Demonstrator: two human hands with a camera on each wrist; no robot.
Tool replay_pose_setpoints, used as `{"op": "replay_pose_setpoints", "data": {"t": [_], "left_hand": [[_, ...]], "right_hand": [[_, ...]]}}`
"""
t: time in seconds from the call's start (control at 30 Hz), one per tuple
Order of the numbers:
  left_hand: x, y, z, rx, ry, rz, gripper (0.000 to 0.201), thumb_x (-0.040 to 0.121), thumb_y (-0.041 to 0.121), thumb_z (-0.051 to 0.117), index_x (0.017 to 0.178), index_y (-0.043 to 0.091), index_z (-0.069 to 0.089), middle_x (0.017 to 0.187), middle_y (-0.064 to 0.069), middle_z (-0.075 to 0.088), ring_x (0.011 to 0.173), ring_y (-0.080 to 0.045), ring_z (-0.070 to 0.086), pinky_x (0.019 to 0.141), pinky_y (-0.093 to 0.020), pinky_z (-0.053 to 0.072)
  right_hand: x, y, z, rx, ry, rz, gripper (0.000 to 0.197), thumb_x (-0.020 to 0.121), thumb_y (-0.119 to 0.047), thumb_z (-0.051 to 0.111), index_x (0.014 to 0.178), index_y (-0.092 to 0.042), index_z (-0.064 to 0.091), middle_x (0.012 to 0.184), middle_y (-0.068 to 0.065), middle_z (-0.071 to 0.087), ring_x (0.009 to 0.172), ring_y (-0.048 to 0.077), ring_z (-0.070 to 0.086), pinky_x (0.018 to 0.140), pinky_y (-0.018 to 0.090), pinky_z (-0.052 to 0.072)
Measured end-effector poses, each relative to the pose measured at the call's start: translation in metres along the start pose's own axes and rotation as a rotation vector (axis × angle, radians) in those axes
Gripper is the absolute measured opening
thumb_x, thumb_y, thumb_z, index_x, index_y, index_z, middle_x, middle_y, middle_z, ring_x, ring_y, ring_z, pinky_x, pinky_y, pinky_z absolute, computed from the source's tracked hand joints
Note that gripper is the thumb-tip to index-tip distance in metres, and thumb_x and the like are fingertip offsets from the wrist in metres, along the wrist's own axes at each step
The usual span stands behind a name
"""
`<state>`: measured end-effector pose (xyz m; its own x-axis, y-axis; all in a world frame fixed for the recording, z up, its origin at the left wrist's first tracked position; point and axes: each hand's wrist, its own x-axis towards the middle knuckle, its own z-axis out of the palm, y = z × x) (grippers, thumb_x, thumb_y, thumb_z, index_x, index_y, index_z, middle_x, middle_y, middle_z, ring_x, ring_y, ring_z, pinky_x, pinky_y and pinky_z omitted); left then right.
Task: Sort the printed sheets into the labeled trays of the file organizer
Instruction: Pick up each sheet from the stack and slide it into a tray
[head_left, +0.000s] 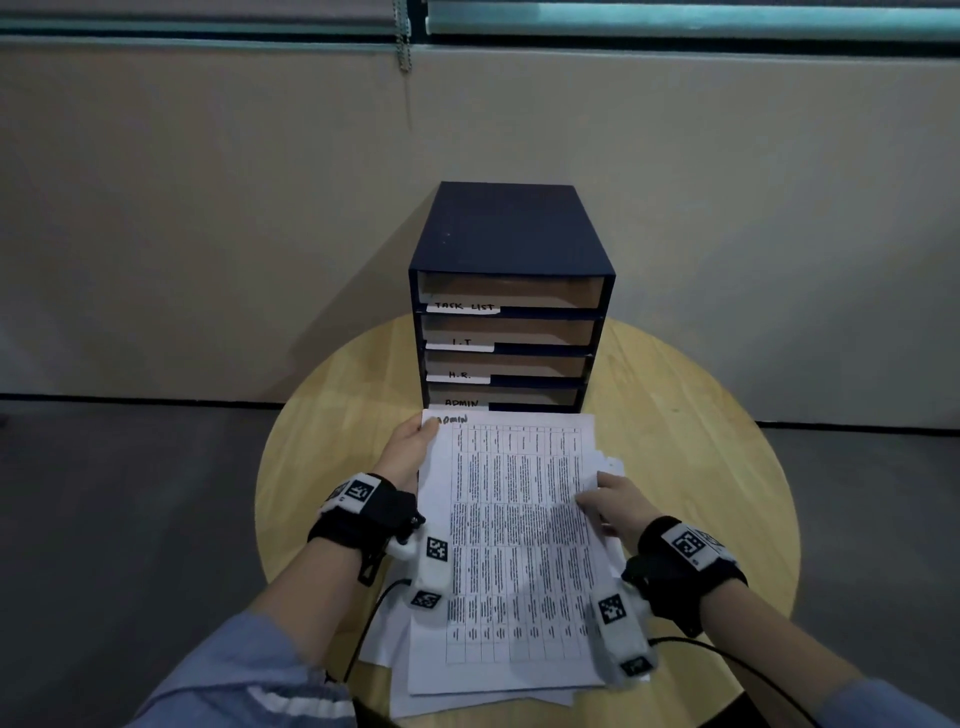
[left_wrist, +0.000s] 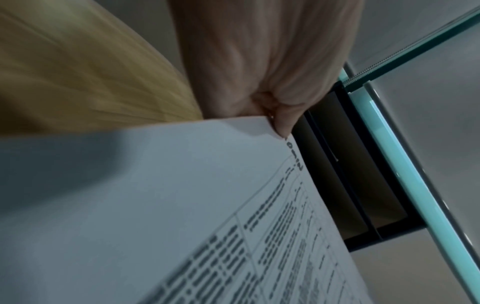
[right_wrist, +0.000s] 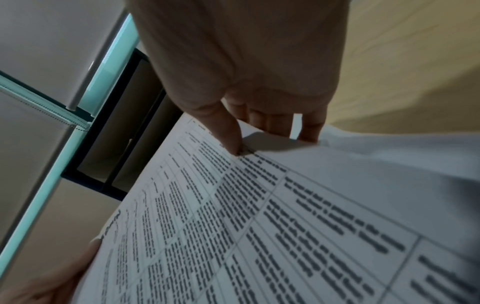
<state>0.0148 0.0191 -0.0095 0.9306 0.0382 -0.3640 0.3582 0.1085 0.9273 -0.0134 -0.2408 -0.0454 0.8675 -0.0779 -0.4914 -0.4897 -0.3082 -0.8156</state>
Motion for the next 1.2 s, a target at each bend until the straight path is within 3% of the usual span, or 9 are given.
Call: {"op": "replay_pose_setpoints", "data": {"t": [0.23,0.3,0.4,0.5,0.57,0.67,0.87,1.0,1.2], "left_hand": [[-0.006,0.003,0.005,0.047,0.076,-0.008,0.041,0.102,0.015,0.038,0.141,0.002,0.037,0.13,0.007,0.04,0.126,-0.014,0.038,0.115,-0.037,0.024],[0.008,0.002,-0.002,0.069,0.081,-0.06,0.042,0.101,0.021,0.041,0.139,0.003,0.041,0.14,0.0,0.045,0.128,-0.02,0.044,0.114,-0.042,0.029],[0.038,-0.003,-0.015,0.159,0.16,-0.136,0.037,0.098,0.025,0.045,0.123,-0.002,0.052,0.129,-0.014,0.056,0.118,-0.033,0.054,0.107,-0.044,0.039],[0.031,0.004,-0.011,0.177,0.046,-0.193,0.021,0.095,0.017,0.05,0.096,-0.001,0.06,0.104,-0.018,0.065,0.092,-0.031,0.062,0.086,-0.039,0.049],[0.021,0.004,-0.008,0.162,-0.074,-0.233,0.017,0.092,0.009,0.05,0.099,-0.001,0.062,0.097,-0.016,0.061,0.08,-0.025,0.056,0.066,-0.031,0.042],[0.009,-0.002,-0.01,0.177,-0.15,-0.251,0.019,0.095,0.008,0.047,0.106,0.001,0.06,0.102,-0.014,0.061,0.087,-0.024,0.055,0.068,-0.027,0.041],[-0.003,-0.006,-0.023,0.215,-0.345,-0.341,0.026,0.093,0.008,0.054,0.119,0.01,0.059,0.111,-0.013,0.07,0.099,-0.028,0.068,0.069,-0.036,0.059],[0.009,-0.01,-0.028,0.185,-0.342,-0.319,0.028,0.097,0.008,0.048,0.124,0.011,0.054,0.102,-0.015,0.074,0.082,-0.026,0.073,0.061,-0.029,0.061],[0.041,-0.013,-0.014,-0.005,-0.152,-0.213,0.036,0.098,0.005,0.044,0.133,0.014,0.044,0.102,-0.015,0.069,0.06,-0.02,0.068,0.05,-0.023,0.057]], "right_hand": [[-0.011,0.002,0.0,0.079,-0.02,0.032,0.022,0.088,0.0,0.052,0.071,-0.012,0.043,0.07,0.008,0.046,0.063,0.021,0.045,0.064,0.031,0.038],[-0.019,0.005,0.002,0.147,-0.086,0.068,0.017,0.089,-0.002,0.054,0.094,-0.018,0.051,0.084,0.011,0.053,0.07,0.024,0.049,0.065,0.031,0.041],[-0.019,0.017,0.003,0.159,-0.126,0.137,0.06,0.093,0.001,0.05,0.148,-0.007,0.027,0.118,0.026,0.06,0.091,0.032,0.06,0.067,0.033,0.053],[0.004,0.021,-0.002,0.143,-0.038,0.163,0.069,0.086,-0.002,0.058,0.148,0.001,0.026,0.138,0.038,0.042,0.094,0.042,0.059,0.079,0.037,0.051],[0.025,0.013,-0.009,0.067,-0.028,0.173,0.061,0.085,-0.005,0.06,0.14,0.008,0.038,0.128,0.035,0.054,0.081,0.039,0.059,0.088,0.033,0.041],[0.048,-0.005,-0.014,-0.013,-0.038,0.158,0.047,0.089,-0.006,0.056,0.134,0.007,0.048,0.112,0.019,0.059,0.094,0.027,0.056,0.096,0.038,0.046],[0.07,-0.049,-0.01,-0.182,-0.046,0.106,0.042,0.095,-0.01,0.048,0.135,0.005,0.048,0.14,0.023,0.05,0.099,0.02,0.048,0.103,0.034,0.044],[0.068,-0.063,-0.01,-0.219,-0.062,0.094,0.04,0.094,-0.01,0.054,0.132,0.001,0.047,0.127,0.018,0.058,0.094,0.024,0.051,0.082,0.034,0.047],[0.051,-0.068,-0.023,-0.079,-0.263,0.121,0.024,0.091,-0.01,0.062,0.111,-0.015,0.05,0.095,0.012,0.064,0.051,0.02,0.06,0.041,0.024,0.04]]}}
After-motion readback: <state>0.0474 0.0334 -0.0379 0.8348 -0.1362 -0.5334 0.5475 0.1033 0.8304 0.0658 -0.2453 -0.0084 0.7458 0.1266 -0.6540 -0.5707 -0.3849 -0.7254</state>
